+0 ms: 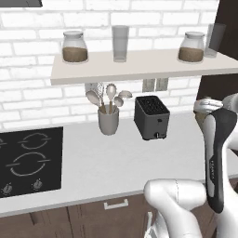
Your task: Start the toaster. Once the lever pops up, take the bread to the plate on the dining counter.
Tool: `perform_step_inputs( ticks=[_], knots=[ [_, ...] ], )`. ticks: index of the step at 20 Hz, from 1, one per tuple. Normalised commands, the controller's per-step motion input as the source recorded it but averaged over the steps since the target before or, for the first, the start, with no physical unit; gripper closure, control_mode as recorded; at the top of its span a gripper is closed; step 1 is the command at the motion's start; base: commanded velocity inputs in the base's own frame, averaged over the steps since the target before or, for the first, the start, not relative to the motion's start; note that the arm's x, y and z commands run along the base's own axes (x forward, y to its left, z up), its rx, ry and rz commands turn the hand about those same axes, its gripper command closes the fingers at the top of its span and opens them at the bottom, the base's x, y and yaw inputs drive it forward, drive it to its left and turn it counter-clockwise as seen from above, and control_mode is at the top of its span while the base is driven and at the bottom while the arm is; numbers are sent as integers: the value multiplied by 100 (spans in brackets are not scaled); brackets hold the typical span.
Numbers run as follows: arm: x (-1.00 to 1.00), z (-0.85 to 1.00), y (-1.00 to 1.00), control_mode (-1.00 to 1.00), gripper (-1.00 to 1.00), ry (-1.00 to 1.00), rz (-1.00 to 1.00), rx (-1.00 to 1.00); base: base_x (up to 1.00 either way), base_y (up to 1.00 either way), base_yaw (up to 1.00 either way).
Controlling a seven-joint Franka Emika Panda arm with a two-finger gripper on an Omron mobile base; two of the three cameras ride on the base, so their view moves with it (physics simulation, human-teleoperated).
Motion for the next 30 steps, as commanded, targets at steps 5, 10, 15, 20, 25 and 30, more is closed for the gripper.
perform_step_inputs(
  ticks=[5, 10, 15, 20, 25, 30],
  knots=[
    [-4, -2, 3, 100, 100, -1, 0, 0, -50, 15, 2],
    [0, 0, 0, 100, 100, 0, 0, 0, -84, 3, 5],
    [0, 0, 0, 100, 100, 0, 0, 0, -89, 4, 1],
    [0, 0, 0, 100, 100, 0, 0, 0, -48, 47, 41],
    [0, 0, 0, 100, 100, 0, 0, 0, 0, 0, 100],
    [0, 0, 0, 100, 100, 0, 0, 0, 0, 0, 100]
  ],
)
